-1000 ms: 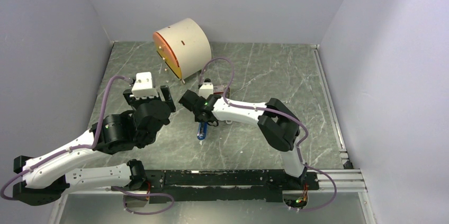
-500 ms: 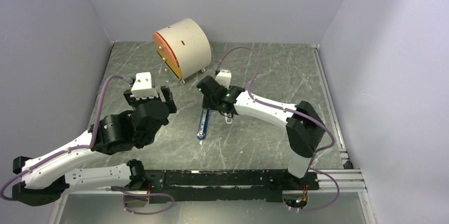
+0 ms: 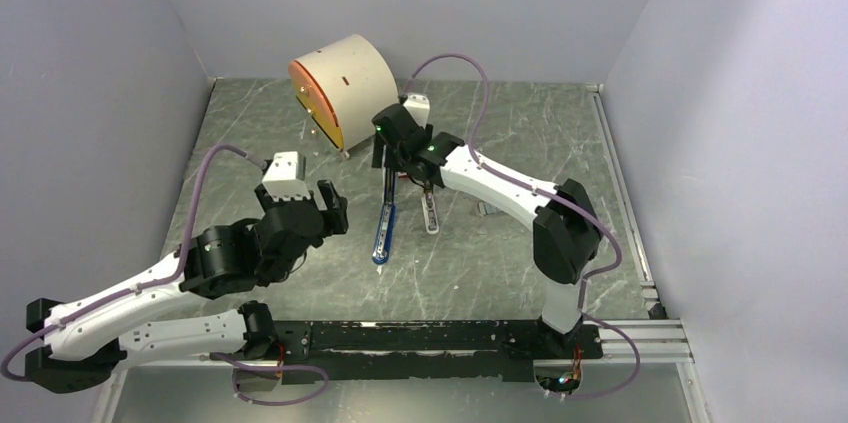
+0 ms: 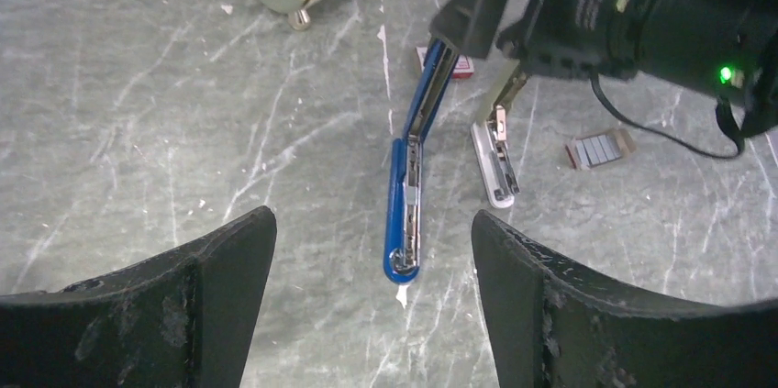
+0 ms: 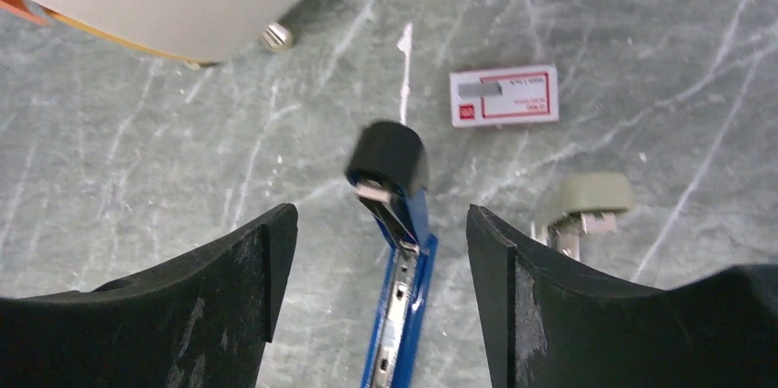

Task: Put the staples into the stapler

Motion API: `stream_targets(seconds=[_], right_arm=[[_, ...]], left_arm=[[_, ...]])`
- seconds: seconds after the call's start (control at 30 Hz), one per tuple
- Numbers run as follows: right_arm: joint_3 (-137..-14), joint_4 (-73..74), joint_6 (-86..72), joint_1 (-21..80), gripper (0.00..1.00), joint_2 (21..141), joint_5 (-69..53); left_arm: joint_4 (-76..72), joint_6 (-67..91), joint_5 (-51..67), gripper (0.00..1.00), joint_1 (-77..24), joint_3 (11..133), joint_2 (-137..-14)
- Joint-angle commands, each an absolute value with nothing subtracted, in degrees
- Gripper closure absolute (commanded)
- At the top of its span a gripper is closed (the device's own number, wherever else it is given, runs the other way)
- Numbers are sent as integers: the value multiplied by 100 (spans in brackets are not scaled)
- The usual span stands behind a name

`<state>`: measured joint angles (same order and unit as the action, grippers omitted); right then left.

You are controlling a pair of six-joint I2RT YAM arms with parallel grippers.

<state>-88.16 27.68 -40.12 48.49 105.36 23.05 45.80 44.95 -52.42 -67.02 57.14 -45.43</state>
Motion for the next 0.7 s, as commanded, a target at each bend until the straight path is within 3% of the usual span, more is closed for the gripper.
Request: stream_targets(seconds=[0.0, 0.27, 0.5, 0.67], right_arm=[[-9488, 2852, -3758, 4799, 29, 10964, 2532], [-10217, 3456, -3846, 4757, 42, 11753, 2806], [-10221, 3328, -3788, 4755, 72, 11743, 2936], [-10288, 3205, -3485, 4740, 76, 11669, 3195]], left_arm=[[4621, 4975, -4935, 18, -6719, 5586, -4576], [4498, 5247, -4650, 17, -6715, 5449, -4824], [4337, 5239, -4267, 14, -6715, 5548, -5225], [3969, 5181, -3995, 12, -6702, 5379, -5362]])
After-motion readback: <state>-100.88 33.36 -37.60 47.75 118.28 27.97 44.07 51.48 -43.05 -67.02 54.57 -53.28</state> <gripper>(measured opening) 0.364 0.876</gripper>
